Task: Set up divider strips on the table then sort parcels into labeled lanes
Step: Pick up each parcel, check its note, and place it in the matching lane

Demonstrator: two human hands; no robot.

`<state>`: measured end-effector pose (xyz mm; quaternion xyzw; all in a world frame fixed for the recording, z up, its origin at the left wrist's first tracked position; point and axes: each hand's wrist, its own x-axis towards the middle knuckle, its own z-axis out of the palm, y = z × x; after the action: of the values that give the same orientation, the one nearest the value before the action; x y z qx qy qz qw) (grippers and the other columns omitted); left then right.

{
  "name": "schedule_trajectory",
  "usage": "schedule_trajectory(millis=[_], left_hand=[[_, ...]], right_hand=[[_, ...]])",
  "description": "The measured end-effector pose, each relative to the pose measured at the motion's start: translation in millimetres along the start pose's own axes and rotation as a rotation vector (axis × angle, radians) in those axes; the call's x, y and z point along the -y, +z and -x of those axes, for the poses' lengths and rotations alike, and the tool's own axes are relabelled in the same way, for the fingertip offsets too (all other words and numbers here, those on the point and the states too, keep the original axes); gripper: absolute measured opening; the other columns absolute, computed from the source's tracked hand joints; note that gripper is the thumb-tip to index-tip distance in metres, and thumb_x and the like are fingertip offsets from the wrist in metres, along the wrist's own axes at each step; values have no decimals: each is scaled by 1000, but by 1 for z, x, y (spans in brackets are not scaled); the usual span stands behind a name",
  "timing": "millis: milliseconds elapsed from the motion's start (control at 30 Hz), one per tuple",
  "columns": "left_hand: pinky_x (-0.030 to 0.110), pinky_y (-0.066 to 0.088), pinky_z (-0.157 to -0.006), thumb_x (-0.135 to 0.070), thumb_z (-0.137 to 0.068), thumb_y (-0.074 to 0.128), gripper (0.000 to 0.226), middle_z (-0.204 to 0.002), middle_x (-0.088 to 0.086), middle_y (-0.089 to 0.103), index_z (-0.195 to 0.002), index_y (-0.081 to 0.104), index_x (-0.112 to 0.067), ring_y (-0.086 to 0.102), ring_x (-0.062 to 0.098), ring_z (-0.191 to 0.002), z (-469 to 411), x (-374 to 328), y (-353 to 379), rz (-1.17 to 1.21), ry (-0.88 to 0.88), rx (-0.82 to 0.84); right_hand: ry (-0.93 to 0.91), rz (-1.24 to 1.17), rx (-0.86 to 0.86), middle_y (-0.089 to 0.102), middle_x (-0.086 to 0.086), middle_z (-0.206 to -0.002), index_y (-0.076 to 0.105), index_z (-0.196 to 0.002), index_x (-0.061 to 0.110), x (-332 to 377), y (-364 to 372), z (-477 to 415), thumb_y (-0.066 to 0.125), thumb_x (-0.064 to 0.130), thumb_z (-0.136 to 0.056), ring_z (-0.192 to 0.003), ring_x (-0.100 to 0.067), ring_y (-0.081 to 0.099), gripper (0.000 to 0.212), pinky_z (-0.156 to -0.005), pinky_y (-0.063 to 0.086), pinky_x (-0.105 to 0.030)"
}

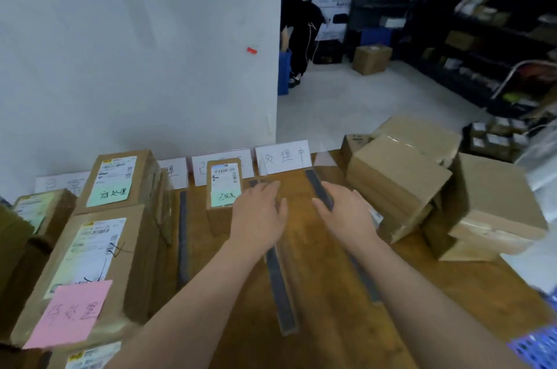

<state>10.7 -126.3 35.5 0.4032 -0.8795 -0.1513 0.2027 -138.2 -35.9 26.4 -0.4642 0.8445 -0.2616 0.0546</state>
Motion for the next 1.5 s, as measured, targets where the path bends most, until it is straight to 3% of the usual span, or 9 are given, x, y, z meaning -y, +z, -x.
schedule_trajectory(millis=[167,300,500,667,900,1100,1233,1333,1500], left_hand=[[38,42,-105,-40,-100,42,44,-139,0,57,-141,49,-23,54,22,-125,14,-61,27,28,152,76],[36,46,-98,-39,-99,45,46,-135,1,60,-142,48,-22,56,22,-120,22,-118,48,70,280,121],[40,45,-102,-42,-100,42,50,-139,3,55,-145,44,-19,53,24,-124,10,-210,88,142,348,222],[37,41,-106,-41,-101,41,50,-145,3,50,-147,41,-19,48,22,-131,-12,-274,135,209,230,310],[35,37,-107,-35,-104,36,52,-147,12,47,-149,35,-8,45,27,-135,-46,-331,196,305,-67,415],[32,43,-92,-30,-104,41,36,-130,5,58,-134,50,-14,54,22,-114,-46,-348,217,551,-254,404],[27,40,-86,-29,-102,45,41,-124,-6,55,-143,42,-20,51,12,-106,-24,-356,216,683,-278,321],[27,41,-94,-28,-102,46,46,-126,-10,52,-146,36,-23,51,12,-117,1,-363,211,760,-267,310],[36,35,-114,-23,-103,46,53,-149,-7,39,-152,27,-28,42,10,-131,35,-364,204,844,-231,354]], right_hand=[[151,110,-107,58,-3,-135,50,-138,15,-49,-51,50,49,41,-96,-124,-20,52,49,-111,33,-41],[283,108,-141,63,-8,-125,53,-133,13,-94,-94,82,51,39,-96,-114,-27,57,46,-100,43,-41],[430,45,-225,59,-9,-134,50,-138,14,-178,-150,101,51,40,-96,-120,-28,54,50,-105,38,-39],[533,-128,-218,65,-10,-124,49,-140,16,-256,-183,79,51,39,-96,-111,-26,60,50,-87,42,-30],[586,-276,-35,47,-11,-145,37,-146,7,-339,-194,36,47,42,-97,-131,-27,45,61,-104,36,-35],[554,-612,12,67,-6,-112,63,-118,9,-364,-184,23,45,34,-99,-89,-15,62,36,-80,52,-33],[649,-850,-113,64,-1,-111,60,-113,13,-379,-190,31,53,38,-95,-92,-11,61,32,-74,50,-28],[683,-1039,-130,65,-3,-110,59,-102,15,-386,-202,42,62,40,-90,-100,-18,63,28,-83,54,-39],[695,-1234,-4,59,-1,-112,58,-113,19,-391,-219,64,72,46,-80,-97,-17,61,46,-76,50,-30]])
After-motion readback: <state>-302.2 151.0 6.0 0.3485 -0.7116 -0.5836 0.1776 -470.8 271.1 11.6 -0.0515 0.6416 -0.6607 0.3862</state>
